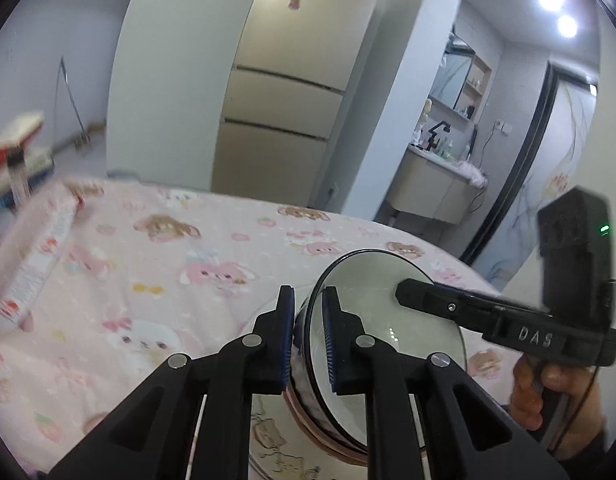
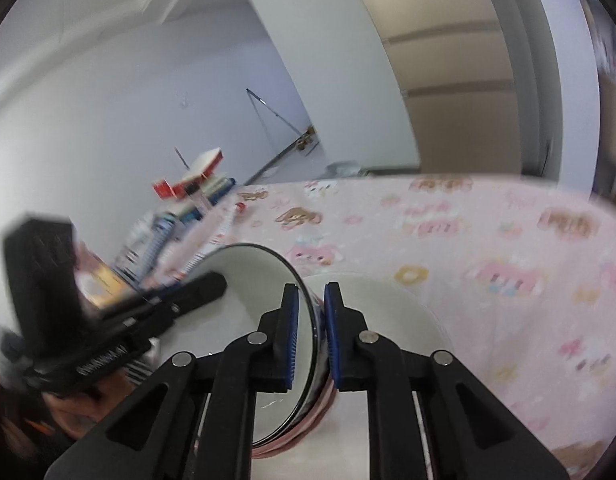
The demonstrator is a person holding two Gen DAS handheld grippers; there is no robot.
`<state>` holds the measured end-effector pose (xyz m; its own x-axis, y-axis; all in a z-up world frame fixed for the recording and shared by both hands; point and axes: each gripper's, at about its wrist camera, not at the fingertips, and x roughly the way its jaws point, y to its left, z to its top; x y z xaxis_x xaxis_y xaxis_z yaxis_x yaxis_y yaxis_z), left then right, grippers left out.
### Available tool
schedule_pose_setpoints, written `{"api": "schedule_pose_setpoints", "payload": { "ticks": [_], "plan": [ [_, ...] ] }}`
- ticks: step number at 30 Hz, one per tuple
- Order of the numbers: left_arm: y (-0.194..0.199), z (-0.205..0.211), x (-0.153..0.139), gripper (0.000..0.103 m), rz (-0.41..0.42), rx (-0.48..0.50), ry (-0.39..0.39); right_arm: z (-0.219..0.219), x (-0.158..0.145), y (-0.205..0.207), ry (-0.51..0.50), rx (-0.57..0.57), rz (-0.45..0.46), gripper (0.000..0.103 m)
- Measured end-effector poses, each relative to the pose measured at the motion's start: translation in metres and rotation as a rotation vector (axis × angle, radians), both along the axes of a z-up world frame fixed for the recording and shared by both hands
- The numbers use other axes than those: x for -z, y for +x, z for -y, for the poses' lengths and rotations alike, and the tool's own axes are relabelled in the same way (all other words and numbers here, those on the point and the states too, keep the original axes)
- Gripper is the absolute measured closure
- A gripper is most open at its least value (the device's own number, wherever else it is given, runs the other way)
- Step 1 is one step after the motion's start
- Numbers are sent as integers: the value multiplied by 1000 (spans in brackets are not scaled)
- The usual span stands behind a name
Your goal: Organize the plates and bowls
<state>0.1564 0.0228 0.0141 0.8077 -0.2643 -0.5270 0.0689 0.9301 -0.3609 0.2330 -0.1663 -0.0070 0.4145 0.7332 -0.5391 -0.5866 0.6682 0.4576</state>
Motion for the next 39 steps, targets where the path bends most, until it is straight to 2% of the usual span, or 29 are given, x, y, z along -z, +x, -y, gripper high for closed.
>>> {"api": "schedule_pose_setpoints", "payload": {
  "ticks": [2,6,8,10,13,15,17,18,19,20,21,22,23,24,27,32,35,39],
  "plan": [
    [5,-10,3,88,-38,20,-86,6,3,9,55,-9,-77,89],
    [14,-15,2,88,-113,36,-117,13,8,17,144,5,-205,86],
    [18,-21,2,88,-161,27,-178,17,12,22,198,8,-274,85],
    [18,-20,2,88,-162,34,-172,15,12,23,199,11,-285,85],
    [9,-9,-1,88,-123,36,-83,10,4,11,134,20,-199,82],
    [1,1,-8,88,-89,16,20,10,-3,1,106,29,-130,77],
    [-11,13,-18,88,-4,-5,141,9,-14,-9,22,56,-35,49],
    [-16,16,-22,88,21,-20,171,9,-21,-15,-15,72,20,44],
    [-20,17,-27,83,37,-37,185,10,-31,-23,-42,86,80,34],
    [-25,16,-32,75,54,-46,187,12,-37,-29,-51,91,118,22],
    [-30,14,-36,41,73,-59,186,13,-45,-36,-57,97,156,16],
    [-39,11,-44,0,117,-84,184,16,-55,-44,-63,107,200,6],
    [-48,9,-50,2,163,-100,181,18,-63,-53,-67,114,242,0],
    [-64,6,-59,0,247,-120,188,19,-72,-63,-75,120,291,0],
    [-95,7,-77,0,347,-152,246,20,-95,-92,-133,149,408,0],
    [-143,11,-91,0,427,-160,270,28,-116,-151,-156,203,599,0],
    [-168,16,-96,0,451,-148,278,34,-125,-180,-106,206,643,0],
    [-204,30,-100,0,503,-158,336,37,-134,-222,-83,203,734,0]
  ]
}}
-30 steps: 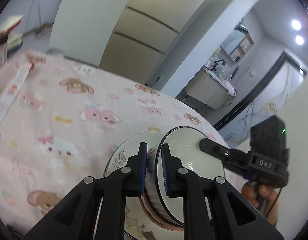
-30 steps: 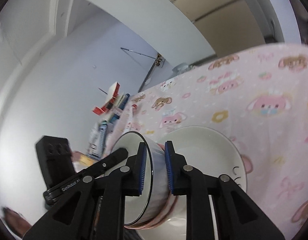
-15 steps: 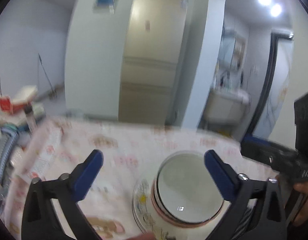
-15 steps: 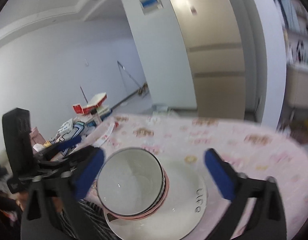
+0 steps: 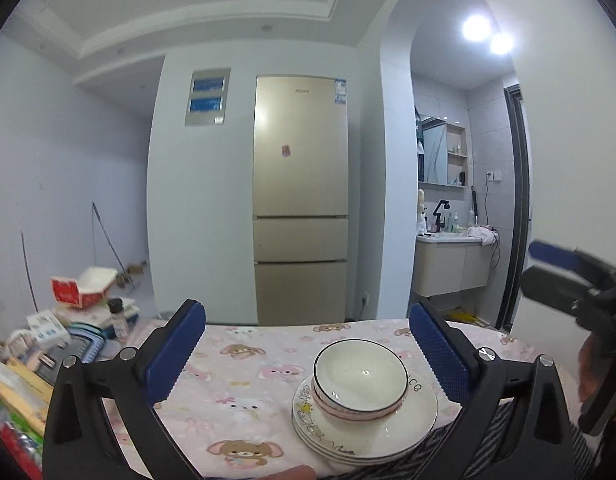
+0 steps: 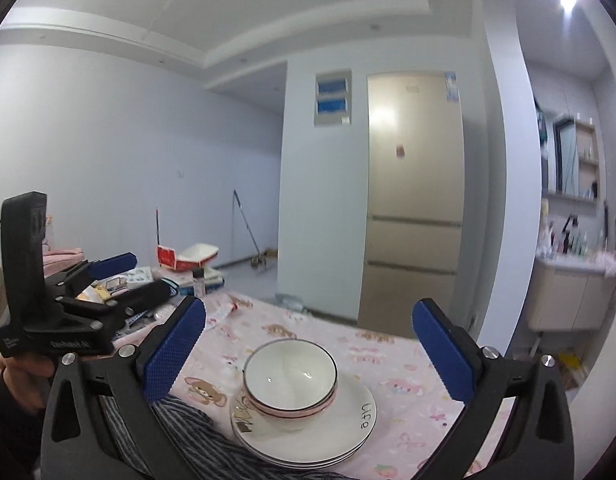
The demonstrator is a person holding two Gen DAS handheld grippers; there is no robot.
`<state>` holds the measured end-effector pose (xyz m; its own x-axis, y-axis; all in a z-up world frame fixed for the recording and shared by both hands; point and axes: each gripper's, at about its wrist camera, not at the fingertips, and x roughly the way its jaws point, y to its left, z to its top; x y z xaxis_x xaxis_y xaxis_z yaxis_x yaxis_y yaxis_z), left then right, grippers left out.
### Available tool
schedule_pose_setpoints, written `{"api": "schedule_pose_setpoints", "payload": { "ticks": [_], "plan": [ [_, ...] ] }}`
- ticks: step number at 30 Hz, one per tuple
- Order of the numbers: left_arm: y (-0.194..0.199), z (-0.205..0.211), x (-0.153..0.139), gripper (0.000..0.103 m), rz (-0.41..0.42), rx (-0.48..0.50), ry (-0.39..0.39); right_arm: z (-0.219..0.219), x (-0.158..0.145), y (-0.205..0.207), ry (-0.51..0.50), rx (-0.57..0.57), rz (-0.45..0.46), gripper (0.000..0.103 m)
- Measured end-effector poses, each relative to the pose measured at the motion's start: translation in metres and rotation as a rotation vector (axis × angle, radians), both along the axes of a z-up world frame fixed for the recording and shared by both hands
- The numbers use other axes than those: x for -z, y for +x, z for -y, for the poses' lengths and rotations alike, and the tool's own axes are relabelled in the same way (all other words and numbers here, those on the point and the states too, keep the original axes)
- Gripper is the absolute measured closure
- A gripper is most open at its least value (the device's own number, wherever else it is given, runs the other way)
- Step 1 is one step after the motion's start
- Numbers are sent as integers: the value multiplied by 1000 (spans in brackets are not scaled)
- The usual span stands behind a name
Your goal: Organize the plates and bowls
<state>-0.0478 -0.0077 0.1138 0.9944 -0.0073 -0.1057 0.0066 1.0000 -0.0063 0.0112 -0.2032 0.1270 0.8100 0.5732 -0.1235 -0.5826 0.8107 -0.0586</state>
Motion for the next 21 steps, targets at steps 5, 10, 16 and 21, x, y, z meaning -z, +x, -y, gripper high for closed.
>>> {"api": "schedule_pose_setpoints", "payload": {
  "ticks": [5,10,16,21],
  "plan": [
    [-24,11,3,0,8,9,23,-8,1,-38,-40,-19,81,0],
    [-33,19,8,0,3,-1,51,-1,8,-55,-13,-23,110,0],
    [-23,16,37,0,-63,-17,51,0,42,-47,-54,2,66,0],
    [-16,9,66,0,-87,-52,46,-1,73,-38,-75,11,-4,0]
  ]
}}
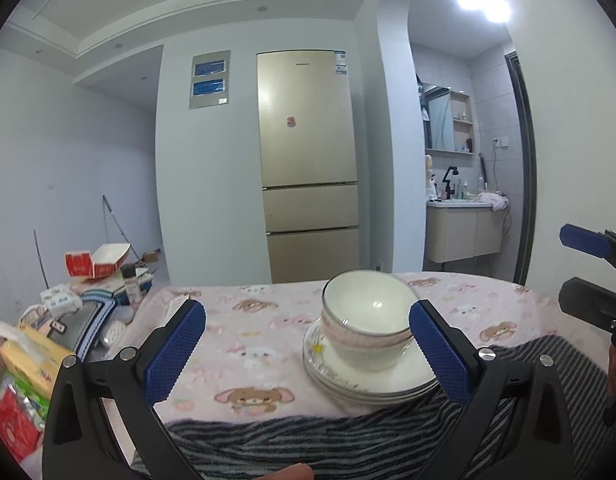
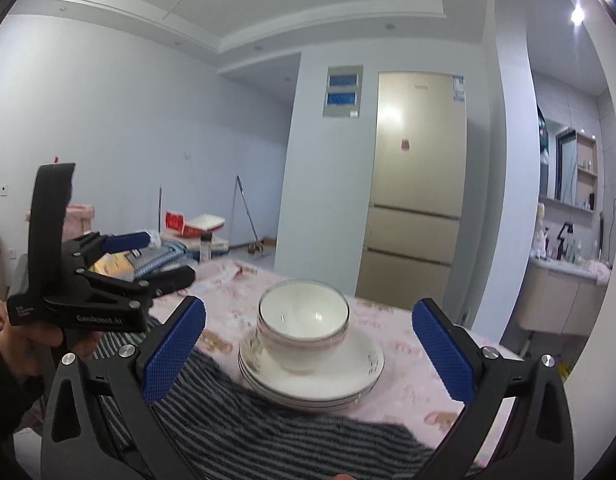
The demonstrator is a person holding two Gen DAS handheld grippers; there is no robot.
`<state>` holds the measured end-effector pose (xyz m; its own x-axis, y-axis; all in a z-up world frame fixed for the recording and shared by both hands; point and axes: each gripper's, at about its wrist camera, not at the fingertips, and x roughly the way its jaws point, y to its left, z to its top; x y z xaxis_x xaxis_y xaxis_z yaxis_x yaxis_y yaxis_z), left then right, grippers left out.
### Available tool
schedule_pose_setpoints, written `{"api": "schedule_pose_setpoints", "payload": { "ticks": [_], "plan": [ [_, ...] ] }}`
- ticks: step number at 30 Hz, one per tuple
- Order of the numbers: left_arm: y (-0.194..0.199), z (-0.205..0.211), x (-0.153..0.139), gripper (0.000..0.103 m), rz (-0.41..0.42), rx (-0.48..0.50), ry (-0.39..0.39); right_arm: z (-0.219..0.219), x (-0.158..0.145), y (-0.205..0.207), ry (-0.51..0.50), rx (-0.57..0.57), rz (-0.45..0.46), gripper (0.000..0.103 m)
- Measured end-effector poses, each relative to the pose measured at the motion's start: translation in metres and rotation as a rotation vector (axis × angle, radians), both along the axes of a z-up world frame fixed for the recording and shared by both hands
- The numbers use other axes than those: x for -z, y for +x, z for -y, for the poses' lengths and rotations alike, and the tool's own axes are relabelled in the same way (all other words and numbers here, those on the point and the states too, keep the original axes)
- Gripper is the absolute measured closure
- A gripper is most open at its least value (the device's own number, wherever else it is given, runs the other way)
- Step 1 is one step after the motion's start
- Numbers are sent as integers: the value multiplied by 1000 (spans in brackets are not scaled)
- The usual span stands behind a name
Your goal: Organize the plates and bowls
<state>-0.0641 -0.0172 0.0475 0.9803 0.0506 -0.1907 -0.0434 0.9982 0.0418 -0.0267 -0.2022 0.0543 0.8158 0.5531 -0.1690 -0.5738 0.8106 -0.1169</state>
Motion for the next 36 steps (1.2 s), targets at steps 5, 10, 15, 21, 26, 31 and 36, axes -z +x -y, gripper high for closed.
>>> {"api": "schedule_pose_setpoints", "payload": {
  "ticks": [5,10,15,21,26,31,36],
  "plan": [
    [5,-11,28,0,1,-67,6,-6,18,2,-32,17,21,0],
    [1,-20,34,0,32,-68,-39,-7,35,5,-10,8,13,0],
    [3,-26,38,0,27,-82,-66,-10,44,10,-36,20,-22,0],
    [12,-25,40,0,-14,-78,-56,-2,43,9,-7,30,-20,0],
    [11,-24,40,0,-10,-78,-53,4,44,11,16,58,-34,0],
    [10,-23,40,0,-9,-79,-56,3,43,10,13,71,-22,0],
    [9,-20,38,0,-3,-75,-26,5,43,9,22,71,-21,0]
  ]
}}
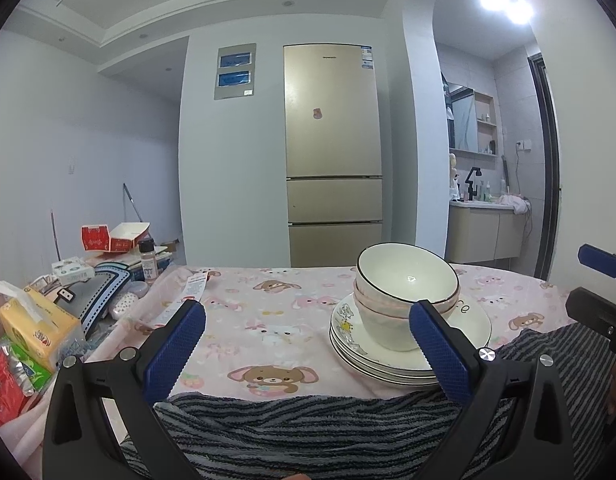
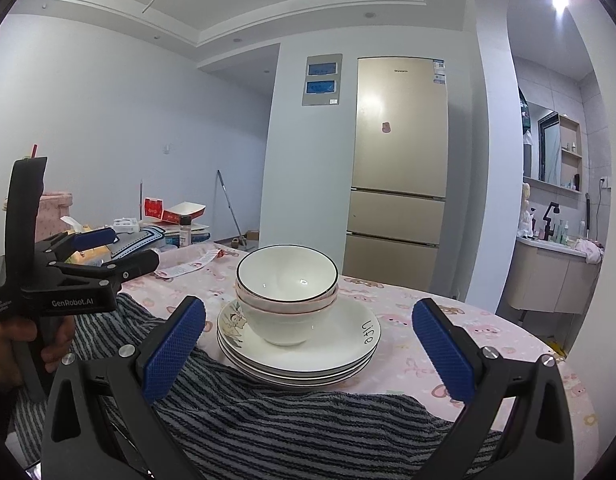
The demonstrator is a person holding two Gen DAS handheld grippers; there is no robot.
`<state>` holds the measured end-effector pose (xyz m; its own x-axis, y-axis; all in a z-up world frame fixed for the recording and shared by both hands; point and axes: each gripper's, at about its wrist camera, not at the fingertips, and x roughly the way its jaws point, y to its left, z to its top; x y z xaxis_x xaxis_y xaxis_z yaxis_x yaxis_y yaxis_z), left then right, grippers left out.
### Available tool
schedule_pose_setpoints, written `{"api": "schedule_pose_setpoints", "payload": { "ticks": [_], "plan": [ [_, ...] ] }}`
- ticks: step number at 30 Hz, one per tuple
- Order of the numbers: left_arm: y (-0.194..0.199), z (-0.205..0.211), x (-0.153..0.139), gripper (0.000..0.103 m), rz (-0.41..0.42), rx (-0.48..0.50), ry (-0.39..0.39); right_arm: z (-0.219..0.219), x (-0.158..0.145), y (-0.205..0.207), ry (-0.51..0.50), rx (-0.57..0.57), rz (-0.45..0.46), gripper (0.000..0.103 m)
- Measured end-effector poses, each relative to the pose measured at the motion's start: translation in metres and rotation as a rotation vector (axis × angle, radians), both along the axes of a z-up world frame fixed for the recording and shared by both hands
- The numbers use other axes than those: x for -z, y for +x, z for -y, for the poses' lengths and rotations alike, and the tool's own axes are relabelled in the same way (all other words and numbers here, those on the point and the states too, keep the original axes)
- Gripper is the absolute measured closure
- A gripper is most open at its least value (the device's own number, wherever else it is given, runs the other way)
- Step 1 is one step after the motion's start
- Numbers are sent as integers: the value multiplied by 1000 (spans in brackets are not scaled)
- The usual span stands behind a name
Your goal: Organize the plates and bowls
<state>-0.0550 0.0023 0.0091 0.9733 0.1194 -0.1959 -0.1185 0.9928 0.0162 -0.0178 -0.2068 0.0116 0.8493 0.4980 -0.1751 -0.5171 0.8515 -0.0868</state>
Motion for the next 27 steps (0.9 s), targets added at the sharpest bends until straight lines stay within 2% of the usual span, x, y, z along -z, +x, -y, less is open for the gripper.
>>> {"api": "schedule_pose_setpoints", "payload": {
  "ticks": [27],
  "plan": [
    [2,1,3,0,-13,3,14,4,1,3,20,10,-16,0]
  ]
}}
